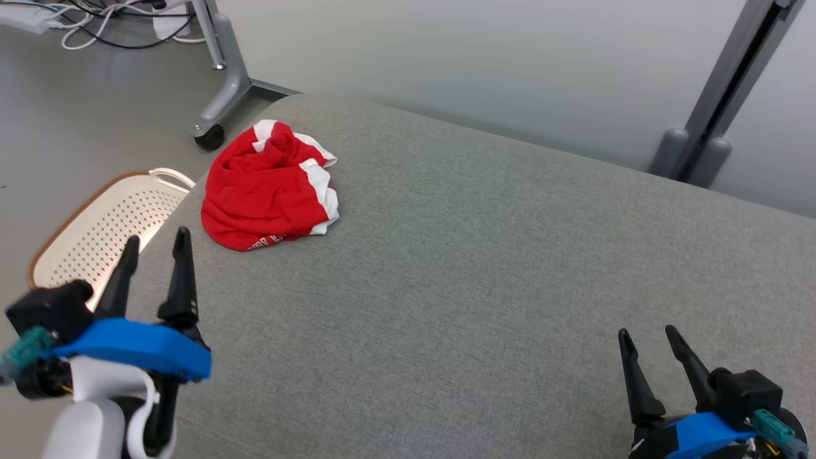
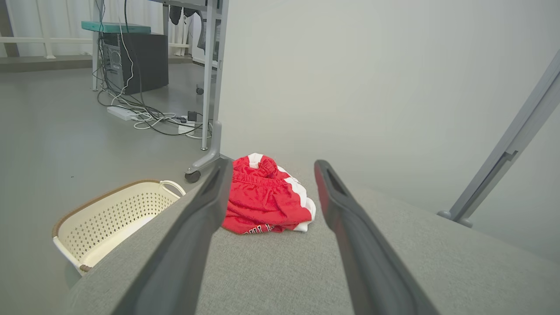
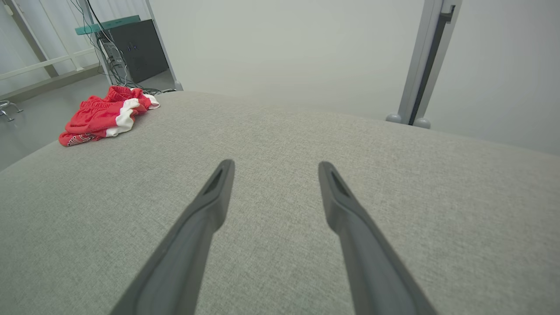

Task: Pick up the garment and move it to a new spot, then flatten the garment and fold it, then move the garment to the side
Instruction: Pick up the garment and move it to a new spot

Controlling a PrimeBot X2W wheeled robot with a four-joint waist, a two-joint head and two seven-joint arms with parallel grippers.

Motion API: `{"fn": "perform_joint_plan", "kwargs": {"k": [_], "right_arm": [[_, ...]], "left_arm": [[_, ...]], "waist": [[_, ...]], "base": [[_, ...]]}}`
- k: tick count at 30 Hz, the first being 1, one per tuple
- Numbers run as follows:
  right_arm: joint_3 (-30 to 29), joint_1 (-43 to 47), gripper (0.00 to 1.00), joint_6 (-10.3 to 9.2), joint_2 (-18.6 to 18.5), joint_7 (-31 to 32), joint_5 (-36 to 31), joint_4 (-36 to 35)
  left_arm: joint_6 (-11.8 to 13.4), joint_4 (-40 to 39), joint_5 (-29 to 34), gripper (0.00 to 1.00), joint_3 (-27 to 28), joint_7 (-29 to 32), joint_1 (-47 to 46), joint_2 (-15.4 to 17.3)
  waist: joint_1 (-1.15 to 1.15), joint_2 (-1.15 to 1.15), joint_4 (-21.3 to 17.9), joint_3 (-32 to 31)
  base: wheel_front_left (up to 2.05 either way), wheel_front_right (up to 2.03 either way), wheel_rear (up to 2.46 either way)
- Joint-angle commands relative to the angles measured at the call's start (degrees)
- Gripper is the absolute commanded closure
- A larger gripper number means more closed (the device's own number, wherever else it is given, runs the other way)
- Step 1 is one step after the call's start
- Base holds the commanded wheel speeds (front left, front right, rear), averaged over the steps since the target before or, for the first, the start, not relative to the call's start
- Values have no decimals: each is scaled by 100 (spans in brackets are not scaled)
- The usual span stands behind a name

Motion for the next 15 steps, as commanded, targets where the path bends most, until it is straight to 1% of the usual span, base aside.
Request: {"fn": "perform_joint_plan", "kwargs": {"k": [1,2,3,6,11,15], "right_arm": [[12,-139,0,1,-9,23,-27,-39],[42,-176,0,1,-9,40,-41,-65],[50,-219,0,1,-8,54,-66,-87],[131,-348,0,1,-8,115,-167,-203],[237,-623,0,1,-84,187,-286,-448],[289,-833,0,1,-210,131,-340,-653]], "left_arm": [[77,-185,-176,0,135,366,-307,108],[129,-225,-209,0,197,590,-412,215],[175,-231,-302,0,249,802,-547,255],[307,-85,-397,0,461,1267,-994,532],[442,532,-504,0,728,1668,-1672,919],[472,1095,-546,0,849,1840,-2130,1149]], "waist": [[0,0,-58,109],[0,0,-103,183],[0,0,-143,256],[0,0,-326,529],[0,0,-686,1029],[0,0,-967,1439]], "base": [[0,0,0],[0,0,0],[0,0,0],[0,0,0],[0,0,0],[0,0,0]]}}
